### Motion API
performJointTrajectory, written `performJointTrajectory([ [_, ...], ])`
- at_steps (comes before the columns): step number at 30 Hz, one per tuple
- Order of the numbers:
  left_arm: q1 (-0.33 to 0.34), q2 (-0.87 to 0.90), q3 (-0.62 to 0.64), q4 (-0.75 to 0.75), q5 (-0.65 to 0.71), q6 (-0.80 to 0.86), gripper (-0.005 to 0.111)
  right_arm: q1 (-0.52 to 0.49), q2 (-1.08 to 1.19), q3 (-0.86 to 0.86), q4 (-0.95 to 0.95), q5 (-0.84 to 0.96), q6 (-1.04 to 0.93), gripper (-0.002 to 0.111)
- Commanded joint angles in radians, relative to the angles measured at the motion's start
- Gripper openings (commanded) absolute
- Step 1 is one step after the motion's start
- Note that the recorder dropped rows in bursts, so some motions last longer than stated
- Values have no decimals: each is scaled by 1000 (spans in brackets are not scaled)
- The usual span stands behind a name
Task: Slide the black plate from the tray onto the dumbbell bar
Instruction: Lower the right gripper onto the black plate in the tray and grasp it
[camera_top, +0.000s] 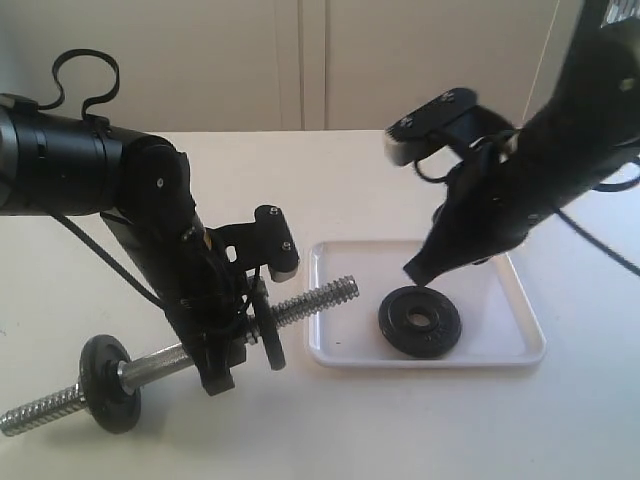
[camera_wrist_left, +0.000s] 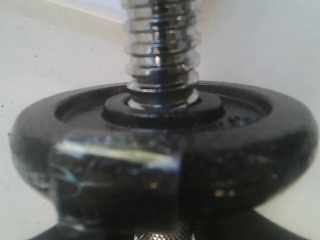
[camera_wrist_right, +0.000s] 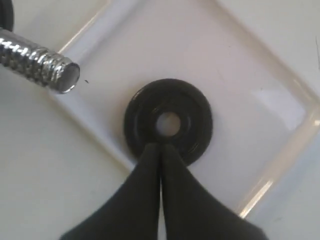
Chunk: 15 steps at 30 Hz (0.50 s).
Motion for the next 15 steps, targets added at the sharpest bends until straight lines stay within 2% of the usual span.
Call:
performJointTrajectory([
  [1,4,-41,-14,-15,-6,-2,0,47,126,-62,-122,-45,35,28],
  [3,4,-41,-14,-15,-6,-2,0,47,156,-66,-122,-83,35,72],
  [4,4,-41,-14,-15,-6,-2,0,47,170,-66,-122,-90,35,90],
  [5,4,-41,-14,-15,-6,-2,0,47,184,-66,-122,-90,39,101],
  [6,4,-41,-14,-15,-6,-2,0,47,198,-64,-122,-93,61,105],
  [15,4,-41,-14,-14,-4,-2,0,47,240,-56,-258,-106,354,105],
])
